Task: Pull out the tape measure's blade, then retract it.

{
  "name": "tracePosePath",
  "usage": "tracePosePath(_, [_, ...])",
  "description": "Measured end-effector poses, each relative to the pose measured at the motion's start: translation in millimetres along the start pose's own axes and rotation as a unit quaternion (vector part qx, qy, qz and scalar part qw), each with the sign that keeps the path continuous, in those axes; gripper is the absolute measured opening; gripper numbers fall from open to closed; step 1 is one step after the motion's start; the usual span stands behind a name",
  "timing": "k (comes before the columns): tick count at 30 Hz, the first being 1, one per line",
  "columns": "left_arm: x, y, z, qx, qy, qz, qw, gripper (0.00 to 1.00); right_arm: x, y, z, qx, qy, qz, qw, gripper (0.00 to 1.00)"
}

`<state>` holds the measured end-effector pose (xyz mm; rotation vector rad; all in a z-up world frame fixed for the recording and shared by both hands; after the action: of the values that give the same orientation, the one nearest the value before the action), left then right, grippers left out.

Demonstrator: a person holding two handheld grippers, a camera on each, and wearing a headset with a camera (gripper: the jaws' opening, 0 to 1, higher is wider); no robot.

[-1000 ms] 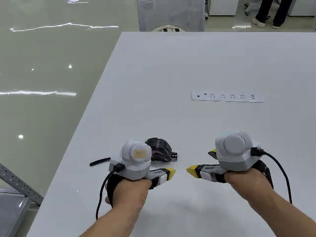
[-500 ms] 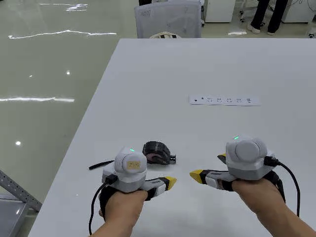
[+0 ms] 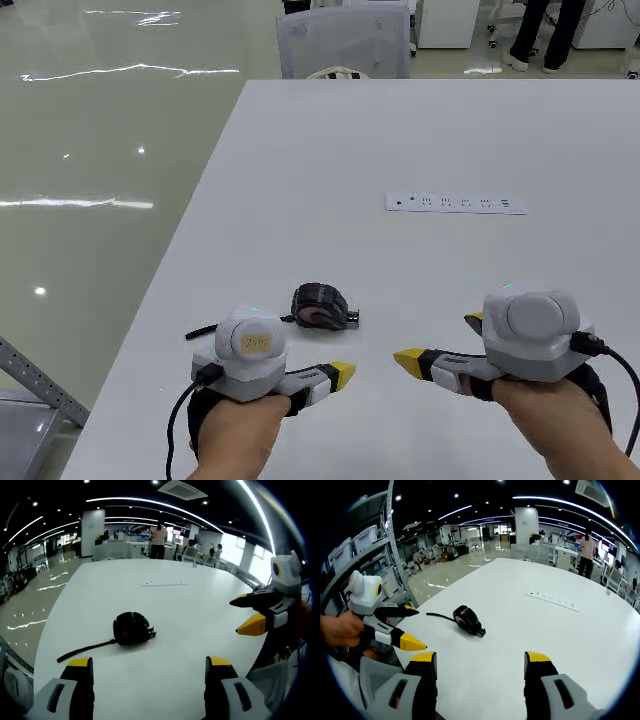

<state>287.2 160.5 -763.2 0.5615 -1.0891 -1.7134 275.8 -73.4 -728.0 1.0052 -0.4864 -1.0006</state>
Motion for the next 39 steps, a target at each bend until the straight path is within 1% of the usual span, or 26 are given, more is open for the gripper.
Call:
tracePosePath(1, [1.1, 1.2, 2.7, 0.002, 0.000, 0.000, 1.0000, 0.90, 0.3, 0.6, 3.2, 0.003, -0.007, -0.001, 1.0000, 0.74])
tracePosePath(3, [2.5, 3.0, 6.7, 0.004, -0.002, 0.001, 1.0000, 0.90, 0.1, 1.6, 8.6, 0.008, -0.013, -0.003, 0.9999, 0.74])
tracePosePath(8, [4.5, 5.1, 12.9, 0.007, -0.004, -0.003, 1.0000, 0.90, -3.1, 1.2, 19.7, 0.012, -0.022, -0.007, 0.9997, 0.76])
tracePosePath(16, [2.8, 5.7, 26.1, 0.010, -0.001, 0.001, 1.0000, 0.91, -9.5, -3.9, 34.2, 0.010, -0.024, -0.015, 0.9995, 0.77])
tracePosePath(22, [2.8, 5.7, 35.1, 0.011, -0.001, 0.006, 0.9999, 0.92, -12.3, -6.3, 41.8, 0.008, -0.025, -0.018, 0.9995, 0.77])
tracePosePath(27, [2.7, 5.3, 39.4, 0.011, 0.000, 0.007, 0.9999, 0.93, -11.5, -7.8, 48.7, 0.009, -0.030, -0.029, 0.9991, 0.77])
tracePosePath(29, [2.9, 5.3, 41.3, 0.011, 0.001, 0.007, 0.9999, 0.93, -11.4, -9.4, 51.5, 0.005, -0.033, -0.034, 0.9989, 0.78])
tracePosePath(39, [5.4, 6.4, 53.0, 0.017, 0.004, 0.010, 0.9998, 0.95, -11.8, -13.5, 64.4, 0.004, -0.039, -0.045, 0.9982, 0.79])
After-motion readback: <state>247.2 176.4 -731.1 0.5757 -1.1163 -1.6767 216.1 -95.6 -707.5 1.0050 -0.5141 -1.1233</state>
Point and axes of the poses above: the centre of the closed fingertips' face, and the gripper's own axes: z roughly backward along the fingers, x roughly to its right, y roughly out of its top, the point moved 8 cm from there along z, roughly backward along the fingers, and after that the axes turned 9 degrees about x, right-handed, at the moved point
